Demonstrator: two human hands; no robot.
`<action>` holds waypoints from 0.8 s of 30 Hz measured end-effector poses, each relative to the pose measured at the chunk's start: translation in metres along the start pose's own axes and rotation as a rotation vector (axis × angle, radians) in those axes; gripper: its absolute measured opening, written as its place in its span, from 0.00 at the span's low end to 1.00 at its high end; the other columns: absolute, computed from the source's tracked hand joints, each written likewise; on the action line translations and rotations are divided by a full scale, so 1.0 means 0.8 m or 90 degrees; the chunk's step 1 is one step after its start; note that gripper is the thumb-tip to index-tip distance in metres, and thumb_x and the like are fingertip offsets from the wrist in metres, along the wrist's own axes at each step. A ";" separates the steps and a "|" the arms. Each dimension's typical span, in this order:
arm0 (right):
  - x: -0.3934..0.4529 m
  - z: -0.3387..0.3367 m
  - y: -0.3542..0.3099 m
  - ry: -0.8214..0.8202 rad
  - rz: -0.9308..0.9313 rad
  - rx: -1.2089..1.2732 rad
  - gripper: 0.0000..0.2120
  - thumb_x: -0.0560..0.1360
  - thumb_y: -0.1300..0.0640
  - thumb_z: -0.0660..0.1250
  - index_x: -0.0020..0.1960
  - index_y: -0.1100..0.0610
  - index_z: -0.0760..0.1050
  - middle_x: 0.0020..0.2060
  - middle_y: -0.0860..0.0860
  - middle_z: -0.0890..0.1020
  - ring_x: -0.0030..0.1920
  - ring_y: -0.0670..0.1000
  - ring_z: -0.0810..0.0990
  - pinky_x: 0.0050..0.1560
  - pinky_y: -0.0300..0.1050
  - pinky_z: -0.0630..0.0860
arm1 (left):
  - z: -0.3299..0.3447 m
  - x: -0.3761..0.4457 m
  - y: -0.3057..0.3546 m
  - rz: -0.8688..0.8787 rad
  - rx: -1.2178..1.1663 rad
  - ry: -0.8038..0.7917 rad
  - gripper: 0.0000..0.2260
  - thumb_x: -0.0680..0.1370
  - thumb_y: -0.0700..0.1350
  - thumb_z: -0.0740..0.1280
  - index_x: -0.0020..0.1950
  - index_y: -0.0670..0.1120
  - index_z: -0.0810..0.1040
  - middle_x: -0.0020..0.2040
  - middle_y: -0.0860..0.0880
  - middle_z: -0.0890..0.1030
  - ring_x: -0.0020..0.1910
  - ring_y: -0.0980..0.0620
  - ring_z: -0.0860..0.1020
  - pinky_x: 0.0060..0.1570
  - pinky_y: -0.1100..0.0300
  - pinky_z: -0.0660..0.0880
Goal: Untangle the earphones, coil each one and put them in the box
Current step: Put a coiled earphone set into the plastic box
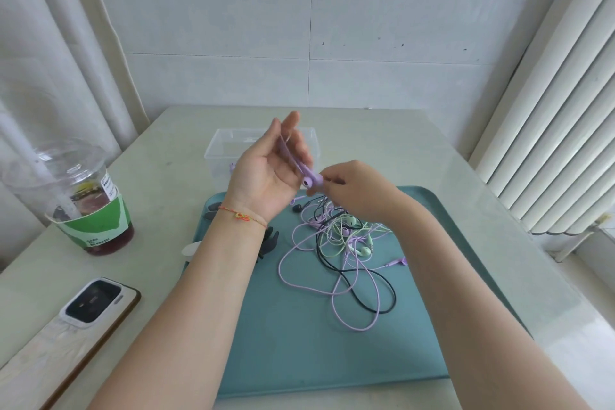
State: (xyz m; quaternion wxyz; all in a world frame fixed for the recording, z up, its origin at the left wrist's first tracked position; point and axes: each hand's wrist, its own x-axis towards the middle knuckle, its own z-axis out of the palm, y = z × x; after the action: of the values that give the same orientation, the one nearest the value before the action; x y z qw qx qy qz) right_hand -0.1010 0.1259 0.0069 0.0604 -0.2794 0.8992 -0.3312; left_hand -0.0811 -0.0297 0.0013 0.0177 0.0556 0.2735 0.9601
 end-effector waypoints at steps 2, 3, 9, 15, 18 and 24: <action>-0.002 0.004 -0.004 -0.060 0.004 0.008 0.10 0.78 0.54 0.64 0.46 0.53 0.83 0.27 0.51 0.71 0.27 0.50 0.66 0.30 0.41 0.66 | -0.003 0.000 0.001 0.056 0.010 0.043 0.14 0.83 0.48 0.59 0.51 0.43 0.82 0.44 0.47 0.84 0.42 0.50 0.83 0.46 0.58 0.81; -0.002 0.005 -0.005 -0.076 0.006 0.008 0.10 0.78 0.53 0.64 0.47 0.55 0.83 0.28 0.53 0.71 0.27 0.50 0.66 0.30 0.41 0.67 | -0.004 0.000 0.000 0.074 0.043 0.058 0.13 0.83 0.48 0.59 0.54 0.43 0.80 0.47 0.46 0.84 0.47 0.48 0.84 0.50 0.58 0.80; -0.005 -0.001 -0.013 -0.091 -0.003 -0.058 0.10 0.78 0.50 0.65 0.50 0.54 0.83 0.30 0.48 0.74 0.27 0.45 0.68 0.29 0.35 0.65 | -0.014 0.005 -0.012 0.123 0.301 0.115 0.11 0.83 0.46 0.57 0.59 0.44 0.77 0.52 0.46 0.83 0.51 0.50 0.82 0.57 0.59 0.76; -0.013 -0.006 -0.023 -0.144 -0.016 -0.101 0.10 0.79 0.51 0.63 0.54 0.51 0.82 0.29 0.44 0.73 0.27 0.43 0.68 0.29 0.31 0.65 | -0.011 0.008 -0.022 0.177 0.305 0.122 0.11 0.84 0.44 0.57 0.58 0.44 0.77 0.54 0.47 0.82 0.55 0.52 0.81 0.60 0.61 0.74; -0.016 -0.001 -0.026 -0.178 -0.024 -0.111 0.12 0.79 0.51 0.63 0.57 0.52 0.82 0.39 0.53 0.81 0.32 0.46 0.71 0.35 0.35 0.68 | -0.016 0.011 -0.020 0.215 0.285 0.142 0.11 0.84 0.46 0.57 0.57 0.46 0.78 0.55 0.47 0.82 0.57 0.51 0.81 0.60 0.61 0.74; -0.014 -0.010 -0.025 -0.086 -0.026 -0.091 0.10 0.79 0.55 0.63 0.51 0.52 0.83 0.27 0.43 0.74 0.26 0.42 0.70 0.28 0.32 0.64 | -0.014 0.005 -0.020 0.188 0.469 0.170 0.09 0.82 0.43 0.62 0.53 0.42 0.81 0.40 0.48 0.83 0.41 0.52 0.82 0.46 0.60 0.77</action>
State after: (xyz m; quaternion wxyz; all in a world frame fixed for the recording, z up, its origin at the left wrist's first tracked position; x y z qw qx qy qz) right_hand -0.0845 0.1243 0.0252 0.0941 -0.3225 0.9086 -0.2481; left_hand -0.0861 -0.0219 -0.0158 -0.1767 -0.0282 0.5879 0.7889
